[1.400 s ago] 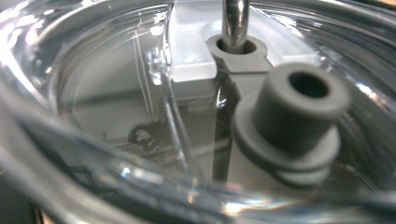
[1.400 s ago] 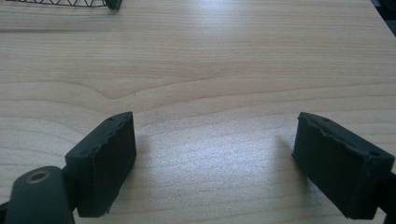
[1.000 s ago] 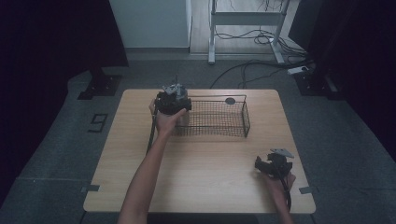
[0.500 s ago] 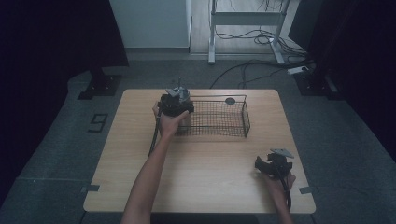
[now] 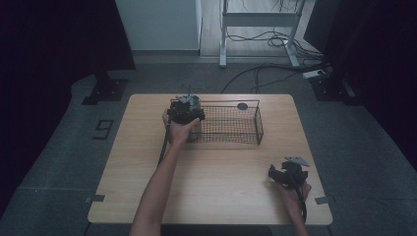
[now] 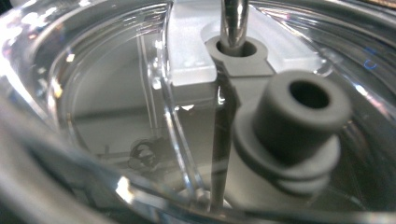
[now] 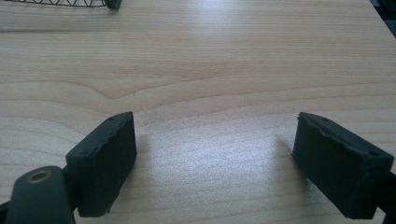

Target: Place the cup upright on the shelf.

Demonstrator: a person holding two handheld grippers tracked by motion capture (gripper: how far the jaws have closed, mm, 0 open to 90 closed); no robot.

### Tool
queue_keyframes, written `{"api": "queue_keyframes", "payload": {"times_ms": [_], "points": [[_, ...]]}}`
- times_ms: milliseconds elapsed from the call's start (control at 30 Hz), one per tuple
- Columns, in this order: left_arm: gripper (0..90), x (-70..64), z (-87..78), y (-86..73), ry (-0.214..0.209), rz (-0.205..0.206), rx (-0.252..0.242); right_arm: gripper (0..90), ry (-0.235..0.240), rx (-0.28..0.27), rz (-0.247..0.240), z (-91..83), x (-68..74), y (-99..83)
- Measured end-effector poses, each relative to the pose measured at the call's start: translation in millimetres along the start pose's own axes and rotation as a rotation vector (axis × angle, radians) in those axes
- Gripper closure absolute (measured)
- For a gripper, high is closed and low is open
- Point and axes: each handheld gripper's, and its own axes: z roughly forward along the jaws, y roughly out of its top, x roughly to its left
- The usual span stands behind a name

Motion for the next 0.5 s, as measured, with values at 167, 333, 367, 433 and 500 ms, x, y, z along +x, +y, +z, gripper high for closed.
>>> {"api": "queue_keyframes", "payload": {"times_ms": [167, 333, 367, 433, 500], "points": [[3.7, -0.4, 0.3, -1.0, -0.001, 0.003, -0.001, 13.3, 0.0, 0.0, 0.0, 0.0, 0.0, 0.0], [3.6, 0.8, -0.6, -3.9, -0.006, 0.007, -0.01, 13.3, 0.0, 0.0, 0.0, 0.0, 0.0, 0.0], [3.6, 1.0, -1.1, -4.6, -0.008, 0.01, -0.008, 13.3, 0.0, 0.0, 0.0, 0.0, 0.0, 0.0], [3.6, 0.6, -2.0, -6.0, -0.01, 0.019, -0.007, 13.3, 0.0, 0.0, 0.0, 0.0, 0.0, 0.0], [3.6, -0.2, -3.0, -7.1, -0.011, 0.038, -0.004, 13.3, 0.0, 0.0, 0.0, 0.0, 0.0, 0.0]]}}
